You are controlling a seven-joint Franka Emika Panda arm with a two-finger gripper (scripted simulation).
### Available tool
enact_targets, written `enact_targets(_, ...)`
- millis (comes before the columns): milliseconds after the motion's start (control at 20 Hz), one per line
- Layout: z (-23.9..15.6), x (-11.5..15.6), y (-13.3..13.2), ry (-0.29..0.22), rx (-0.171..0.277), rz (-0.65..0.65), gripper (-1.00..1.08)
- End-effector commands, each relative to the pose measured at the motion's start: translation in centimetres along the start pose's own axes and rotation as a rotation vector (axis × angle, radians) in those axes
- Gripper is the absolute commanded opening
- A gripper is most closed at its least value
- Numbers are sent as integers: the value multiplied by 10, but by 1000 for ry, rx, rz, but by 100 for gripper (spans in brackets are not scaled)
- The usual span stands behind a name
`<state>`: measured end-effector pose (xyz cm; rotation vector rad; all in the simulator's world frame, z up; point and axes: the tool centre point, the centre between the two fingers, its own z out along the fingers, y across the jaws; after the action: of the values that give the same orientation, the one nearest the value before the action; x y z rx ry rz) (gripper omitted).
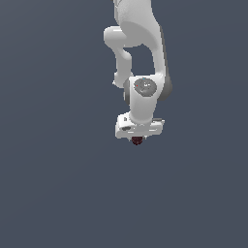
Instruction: Pick up the object and move it to a goal position.
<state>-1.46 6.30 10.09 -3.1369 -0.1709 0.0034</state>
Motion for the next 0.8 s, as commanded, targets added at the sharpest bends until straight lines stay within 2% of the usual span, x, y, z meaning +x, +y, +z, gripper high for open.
enact_targets(0, -23, -7, 5, 2, 0, 0, -100)
enact_targets(750, -169, -50, 38, 2, 1, 0, -100)
